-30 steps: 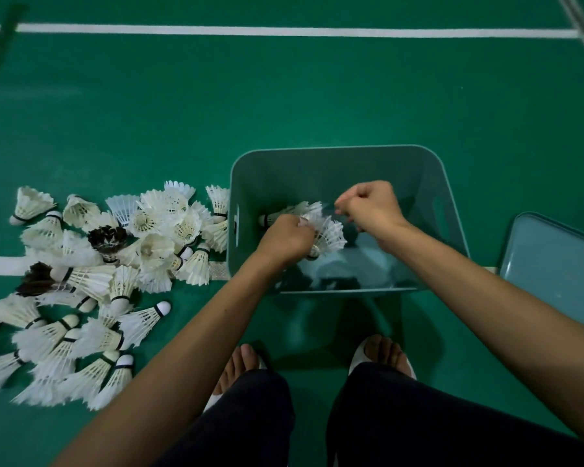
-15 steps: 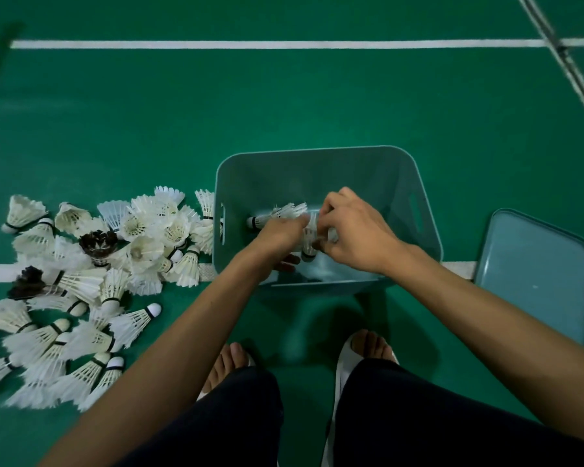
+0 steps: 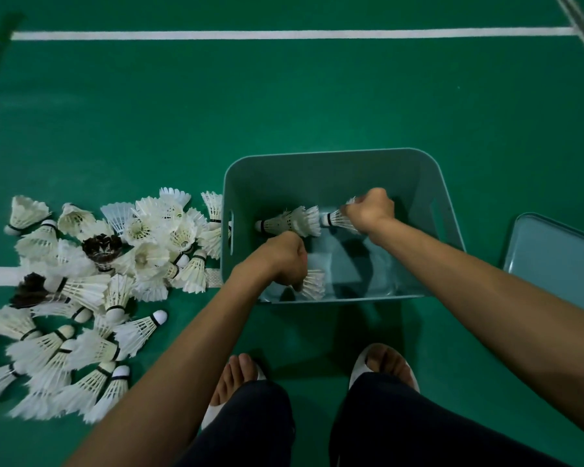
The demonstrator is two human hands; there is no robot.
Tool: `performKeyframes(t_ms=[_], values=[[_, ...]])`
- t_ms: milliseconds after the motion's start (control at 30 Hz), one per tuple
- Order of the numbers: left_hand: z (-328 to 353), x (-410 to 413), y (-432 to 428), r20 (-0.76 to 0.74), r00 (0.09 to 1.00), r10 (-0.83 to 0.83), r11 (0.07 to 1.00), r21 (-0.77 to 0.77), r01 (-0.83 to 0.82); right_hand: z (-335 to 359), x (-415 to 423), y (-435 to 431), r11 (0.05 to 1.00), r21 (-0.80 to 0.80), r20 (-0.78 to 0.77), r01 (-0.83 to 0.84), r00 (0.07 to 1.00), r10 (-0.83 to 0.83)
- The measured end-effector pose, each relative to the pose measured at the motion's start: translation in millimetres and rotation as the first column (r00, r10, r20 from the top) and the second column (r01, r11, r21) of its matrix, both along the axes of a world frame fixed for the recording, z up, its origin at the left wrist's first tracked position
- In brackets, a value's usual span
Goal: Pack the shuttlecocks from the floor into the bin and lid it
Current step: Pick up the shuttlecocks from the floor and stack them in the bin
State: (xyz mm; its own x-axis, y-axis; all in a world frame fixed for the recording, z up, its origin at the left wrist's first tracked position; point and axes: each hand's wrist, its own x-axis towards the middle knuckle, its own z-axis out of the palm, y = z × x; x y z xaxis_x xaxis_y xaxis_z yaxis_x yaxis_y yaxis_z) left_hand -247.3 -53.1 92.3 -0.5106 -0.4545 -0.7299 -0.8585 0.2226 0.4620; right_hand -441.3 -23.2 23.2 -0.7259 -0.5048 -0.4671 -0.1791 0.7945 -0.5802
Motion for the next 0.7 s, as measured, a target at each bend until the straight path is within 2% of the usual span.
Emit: performKeyframes(t_ms=[167, 300, 433, 500, 567, 600, 633, 700], values=[[-3, 0, -10, 0.001, 0.998, 0.068, 0.995, -0.07, -0.068, -16, 18, -23, 0.993, -0.07, 0.307, 0.096, 0.949, -0.07], [-10, 2, -19, -0.001, 0.987, 0.159, 0.982, -0.101, -0.159, -23, 24, -35, 0.995, -0.053, 0.403, 0.081, 0.914, -0.053], [-15, 0, -27, 0.056, 0.993, 0.101, 0.994, -0.048, -0.098, -19, 18, -38, 0.993, -0.078, 0.494, 0.083, 0.869, -0.034], [-17, 0, -27, 0.051, 0.994, 0.092, 0.995, -0.036, -0.09, -12, 14, -33, 0.993, -0.082, 0.455, 0.085, 0.89, -0.038], [-18, 0, -25, 0.014, 0.992, 0.127, 0.992, -0.024, -0.126, -8, 9, -25, 0.999, -0.022, 0.222, 0.023, 0.975, -0.018], [-17, -1, -23, -0.01, 0.988, 0.152, 0.988, -0.013, -0.152, -4, 8, -20, 1.0, 0.014, 0.081, -0.008, 0.997, 0.007], [-16, -1, -20, -0.041, 0.983, 0.178, 0.984, 0.004, -0.178, 4, 9, -15, 1.0, 0.013, 0.009, -0.025, 1.0, 0.024], [-14, -3, -15, -0.138, 0.958, 0.253, 0.967, 0.028, -0.252, 23, 16, -5, 0.996, -0.061, 0.063, -0.064, 0.996, 0.068]])
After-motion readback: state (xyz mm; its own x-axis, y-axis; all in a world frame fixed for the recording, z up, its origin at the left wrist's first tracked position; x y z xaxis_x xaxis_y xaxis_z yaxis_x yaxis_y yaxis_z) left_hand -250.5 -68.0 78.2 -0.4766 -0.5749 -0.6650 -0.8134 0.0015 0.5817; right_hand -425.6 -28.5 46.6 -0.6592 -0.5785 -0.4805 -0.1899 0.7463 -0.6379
